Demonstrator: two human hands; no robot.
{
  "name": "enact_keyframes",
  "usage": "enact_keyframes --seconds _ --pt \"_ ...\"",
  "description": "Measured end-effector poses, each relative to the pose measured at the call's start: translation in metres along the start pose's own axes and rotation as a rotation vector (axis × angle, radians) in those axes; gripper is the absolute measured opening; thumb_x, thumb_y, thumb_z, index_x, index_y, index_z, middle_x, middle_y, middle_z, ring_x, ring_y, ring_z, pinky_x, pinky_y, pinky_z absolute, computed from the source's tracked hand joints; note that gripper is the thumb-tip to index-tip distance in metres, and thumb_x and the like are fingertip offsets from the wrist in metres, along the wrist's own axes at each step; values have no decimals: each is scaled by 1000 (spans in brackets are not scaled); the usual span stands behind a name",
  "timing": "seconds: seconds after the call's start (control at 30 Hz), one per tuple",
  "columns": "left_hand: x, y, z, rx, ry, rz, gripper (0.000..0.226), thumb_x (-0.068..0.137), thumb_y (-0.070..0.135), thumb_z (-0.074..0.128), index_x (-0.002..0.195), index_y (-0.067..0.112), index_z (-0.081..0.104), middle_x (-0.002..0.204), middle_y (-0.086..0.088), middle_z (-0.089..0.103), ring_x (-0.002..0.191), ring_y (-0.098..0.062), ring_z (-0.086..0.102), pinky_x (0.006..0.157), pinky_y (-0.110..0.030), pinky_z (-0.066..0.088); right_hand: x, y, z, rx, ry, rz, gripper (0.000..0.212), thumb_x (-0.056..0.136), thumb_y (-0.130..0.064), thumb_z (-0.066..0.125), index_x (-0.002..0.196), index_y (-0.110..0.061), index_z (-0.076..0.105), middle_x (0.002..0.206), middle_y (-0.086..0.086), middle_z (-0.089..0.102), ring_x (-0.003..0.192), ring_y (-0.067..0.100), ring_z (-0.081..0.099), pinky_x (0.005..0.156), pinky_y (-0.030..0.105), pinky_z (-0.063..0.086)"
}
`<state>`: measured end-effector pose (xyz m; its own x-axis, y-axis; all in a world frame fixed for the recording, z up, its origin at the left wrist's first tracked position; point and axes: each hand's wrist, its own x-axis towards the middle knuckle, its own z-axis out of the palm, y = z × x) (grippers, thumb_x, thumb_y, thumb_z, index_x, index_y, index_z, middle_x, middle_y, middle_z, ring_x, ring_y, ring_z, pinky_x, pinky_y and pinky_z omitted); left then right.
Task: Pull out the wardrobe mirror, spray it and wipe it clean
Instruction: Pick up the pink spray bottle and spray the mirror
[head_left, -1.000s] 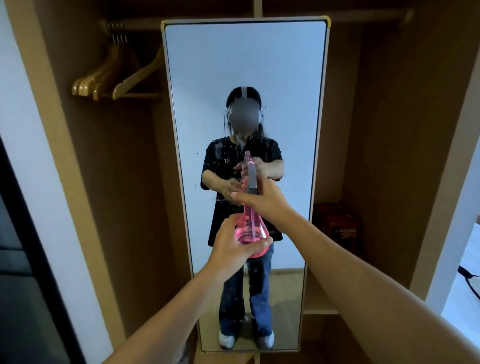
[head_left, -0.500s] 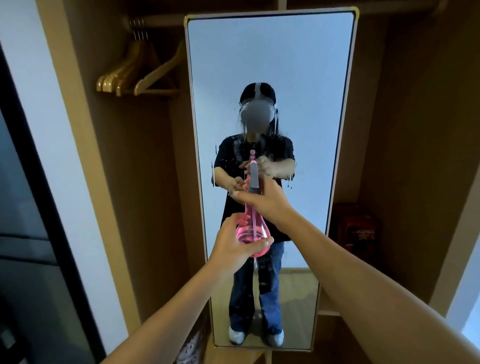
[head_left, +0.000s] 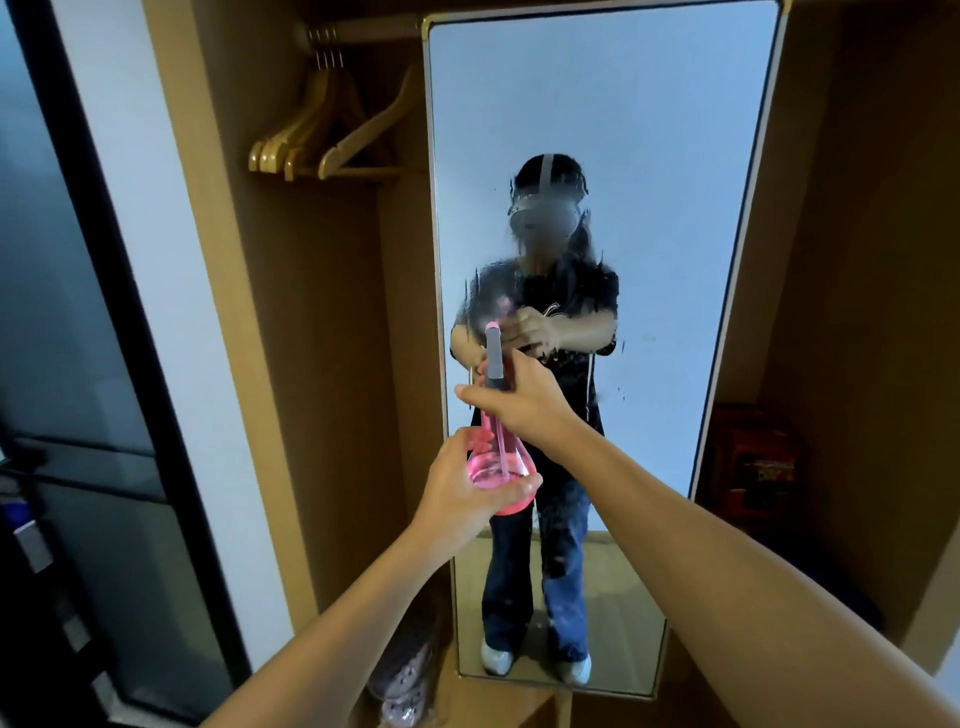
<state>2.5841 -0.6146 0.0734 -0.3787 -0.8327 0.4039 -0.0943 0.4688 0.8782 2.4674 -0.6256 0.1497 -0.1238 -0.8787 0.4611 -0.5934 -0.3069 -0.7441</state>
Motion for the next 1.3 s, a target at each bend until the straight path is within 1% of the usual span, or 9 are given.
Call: enact_keyframes --seconds 0.17,0.33,0.43,0.6,0.73,0.83,0.97,1.17,1.3 --pt "-3 -3 -10 11 24 20 49 72 13 84 112 11 55 98 7 65 84 8 64 71 -8 48 1 -2 11 43 -9 3 34 80 -33 76 96 -9 59 90 9 66 80 17 60 63 21 45" --pt "-10 -9 -14 47 0 -19 48 71 23 85 107 26 55 105 7 65 91 4 64 77 -12 50 -7 2 17 102 -55 36 39 81 -29 76 108 -11 54 90 0 59 80 9 56 63 14 40" --pt "-18 -14 -12 34 -7 -33 47 72 14 85 107 20 55 97 8 66 85 6 65 72 -10 49 -15 7 20 96 -80 59 37 83 -28 75 108 -14 51 84 -10 54 74 0 51 55 7 38" --pt "-40 -34 -10 3 -63 -80 53 73 3 82 116 4 51 98 5 64 83 8 65 70 -9 48 -38 21 33 118 -111 103 33 84 -22 75 102 -16 48 81 -11 52 71 0 50 51 -1 36" --pt "-57 -50 -9 14 -88 -136 56 71 18 86 115 14 52 107 3 63 93 4 65 75 -12 50 -57 33 48 93 -103 165 37 83 -27 75 105 -6 55 88 -1 58 75 9 55 51 2 40" --pt "-68 -58 -7 32 -91 -139 44 72 14 85 102 22 54 97 7 65 88 5 65 74 -10 48 -67 41 59 71 -89 196 38 82 -31 76 105 -6 58 94 6 64 74 9 56 54 8 41" --pt "-75 -65 -8 20 -88 -143 45 72 16 85 103 26 53 101 5 65 91 1 66 77 -15 50 -74 45 66 54 -73 212 34 82 -34 75 103 -13 59 85 -5 61 74 5 57 56 10 38" --pt "-76 -69 -5 30 -110 -153 49 72 21 85 108 24 51 104 5 65 93 0 65 77 -14 51 -81 47 64 107 -39 242 40 83 -29 75 113 -17 53 93 -13 56 78 -3 54 55 6 38" --pt "-76 -69 3 27 -145 -145 50 72 19 85 109 23 52 101 5 66 90 0 66 76 -14 51 -88 54 56 115 19 280 37 82 -30 75 109 -17 53 95 -6 59 78 1 54 59 10 37"
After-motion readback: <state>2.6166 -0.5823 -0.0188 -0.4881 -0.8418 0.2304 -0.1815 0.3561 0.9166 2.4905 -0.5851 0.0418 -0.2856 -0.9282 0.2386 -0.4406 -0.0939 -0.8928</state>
